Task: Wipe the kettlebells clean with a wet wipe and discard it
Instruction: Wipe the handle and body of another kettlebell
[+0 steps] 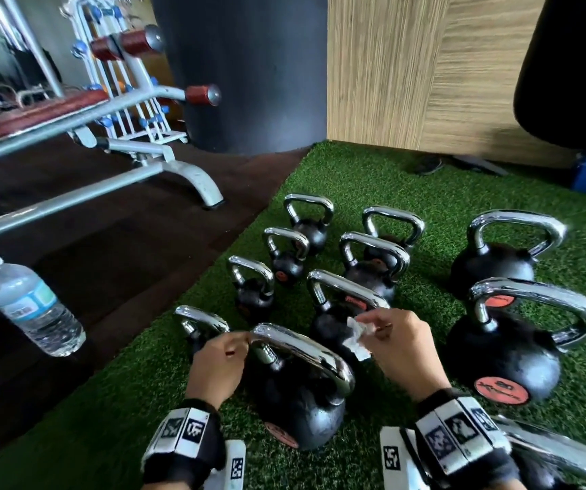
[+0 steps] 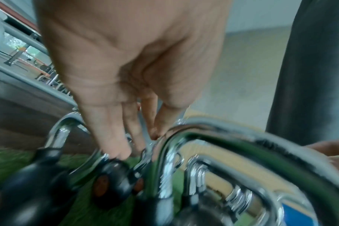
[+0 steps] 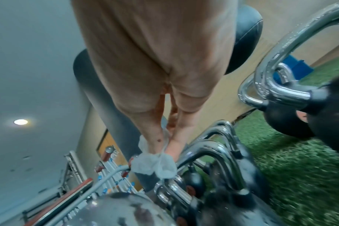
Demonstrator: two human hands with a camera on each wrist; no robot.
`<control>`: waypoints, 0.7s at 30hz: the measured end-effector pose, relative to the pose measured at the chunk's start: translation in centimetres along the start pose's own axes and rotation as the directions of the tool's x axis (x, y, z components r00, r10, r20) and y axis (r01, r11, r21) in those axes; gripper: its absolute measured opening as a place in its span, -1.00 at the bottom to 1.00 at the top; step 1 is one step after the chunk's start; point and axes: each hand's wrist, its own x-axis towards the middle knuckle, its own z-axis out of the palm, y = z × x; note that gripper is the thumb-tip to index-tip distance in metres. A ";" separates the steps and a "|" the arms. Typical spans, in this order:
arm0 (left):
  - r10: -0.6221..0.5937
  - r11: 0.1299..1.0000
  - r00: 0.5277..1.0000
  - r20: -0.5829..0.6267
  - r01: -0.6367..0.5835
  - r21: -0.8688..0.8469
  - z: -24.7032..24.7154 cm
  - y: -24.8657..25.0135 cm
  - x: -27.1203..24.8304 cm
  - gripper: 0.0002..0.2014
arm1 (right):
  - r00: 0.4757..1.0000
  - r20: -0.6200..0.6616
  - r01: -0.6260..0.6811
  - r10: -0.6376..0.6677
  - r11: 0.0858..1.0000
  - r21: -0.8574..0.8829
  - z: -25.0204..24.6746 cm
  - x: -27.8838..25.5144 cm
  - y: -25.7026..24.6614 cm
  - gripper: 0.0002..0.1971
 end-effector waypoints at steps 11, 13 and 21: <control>0.210 0.829 0.963 0.167 -0.085 -0.552 -0.8 7.1 -2.9 -0.63 | 0.972 0.010 0.227 -0.235 0.948 0.222 1.7 -1.3 -4.4 -0.52; 0.248 0.776 0.940 0.235 -0.047 -0.629 -0.6 7.0 -3.4 -0.69 | 0.964 -0.036 0.265 -0.263 0.946 0.189 2.1 -1.5 -4.4 -0.50; 0.353 0.746 0.935 -0.041 -0.308 -0.590 0.2 6.7 -4.1 -0.81 | 0.941 -0.005 0.337 -0.339 0.934 0.122 2.2 -2.6 -3.8 -0.57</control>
